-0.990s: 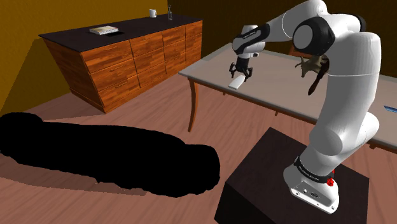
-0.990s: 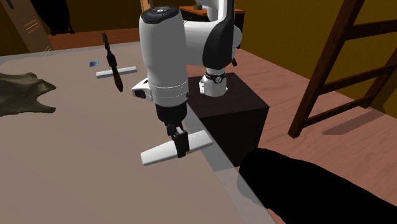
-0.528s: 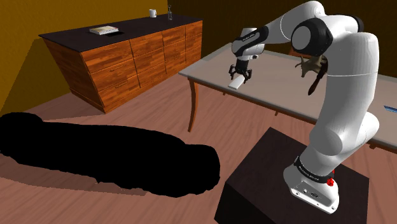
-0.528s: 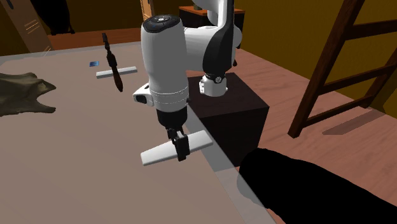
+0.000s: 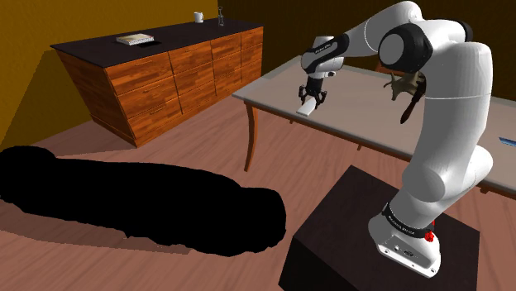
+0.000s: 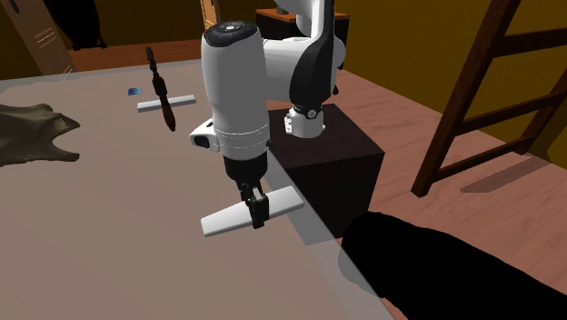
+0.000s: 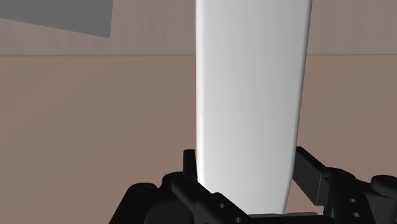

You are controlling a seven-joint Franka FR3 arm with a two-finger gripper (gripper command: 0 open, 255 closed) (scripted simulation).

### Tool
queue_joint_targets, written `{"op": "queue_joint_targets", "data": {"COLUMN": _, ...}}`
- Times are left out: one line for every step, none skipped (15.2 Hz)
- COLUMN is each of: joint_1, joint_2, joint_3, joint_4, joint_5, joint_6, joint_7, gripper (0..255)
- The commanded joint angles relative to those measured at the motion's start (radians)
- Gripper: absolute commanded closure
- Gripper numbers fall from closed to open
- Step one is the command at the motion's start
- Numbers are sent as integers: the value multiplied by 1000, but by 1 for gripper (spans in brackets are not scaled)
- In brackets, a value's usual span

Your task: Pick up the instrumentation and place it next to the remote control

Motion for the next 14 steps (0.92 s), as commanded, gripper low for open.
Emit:
{"op": "queue_joint_targets", "data": {"joint_1": 0, "joint_2": 0, "joint_3": 0, "joint_4": 0, "joint_5": 0, "joint_6": 0, "joint_7": 0, "gripper": 255}}
{"op": "queue_joint_targets", "data": {"joint_1": 0, "joint_2": 0, "joint_3": 0, "joint_4": 0, "joint_5": 0, "joint_6": 0, "joint_7": 0, "gripper": 255}}
{"op": "queue_joint_targets", "data": {"joint_1": 0, "joint_2": 0, "joint_3": 0, "joint_4": 0, "joint_5": 0, "joint_6": 0, "joint_7": 0, "gripper": 255}}
{"op": "queue_joint_targets", "data": {"joint_1": 0, "joint_2": 0, "joint_3": 0, "joint_4": 0, "joint_5": 0, "joint_6": 0, "joint_7": 0, "gripper": 255}}
{"op": "queue_joint_targets", "data": {"joint_1": 0, "joint_2": -6, "joint_3": -1, "joint_4": 4, "joint_5": -1, "joint_6": -10, "joint_7": 1, "gripper": 255}}
{"op": "queue_joint_targets", "data": {"joint_1": 1, "joint_2": -13, "joint_3": -1, "joint_4": 9, "joint_5": -3, "joint_6": -21, "joint_7": 2, "gripper": 255}}
{"op": "queue_joint_targets", "data": {"joint_1": 1, "joint_2": -19, "joint_3": -2, "joint_4": 14, "joint_5": -4, "joint_6": -32, "joint_7": 3, "gripper": 255}}
{"op": "queue_joint_targets", "data": {"joint_1": 2, "joint_2": -24, "joint_3": -3, "joint_4": 19, "joint_5": -5, "joint_6": -43, "joint_7": 3, "gripper": 255}}
{"op": "queue_joint_targets", "data": {"joint_1": 2, "joint_2": -30, "joint_3": -3, "joint_4": 24, "joint_5": -6, "joint_6": -54, "joint_7": 4, "gripper": 255}}
{"op": "queue_joint_targets", "data": {"joint_1": 2, "joint_2": -36, "joint_3": -4, "joint_4": 30, "joint_5": -8, "joint_6": -65, "joint_7": 5, "gripper": 255}}
{"op": "queue_joint_targets", "data": {"joint_1": 2, "joint_2": -41, "joint_3": -4, "joint_4": 36, "joint_5": -9, "joint_6": -77, "joint_7": 6, "gripper": 255}}
{"op": "queue_joint_targets", "data": {"joint_1": 3, "joint_2": -46, "joint_3": -5, "joint_4": 42, "joint_5": -10, "joint_6": -88, "joint_7": 6, "gripper": 255}}
{"op": "queue_joint_targets", "data": {"joint_1": 3, "joint_2": -51, "joint_3": -5, "joint_4": 49, "joint_5": -11, "joint_6": -99, "joint_7": 7, "gripper": 255}}
{"op": "queue_joint_targets", "data": {"joint_1": 3, "joint_2": -56, "joint_3": -6, "joint_4": 56, "joint_5": -12, "joint_6": -111, "joint_7": 8, "gripper": 255}}
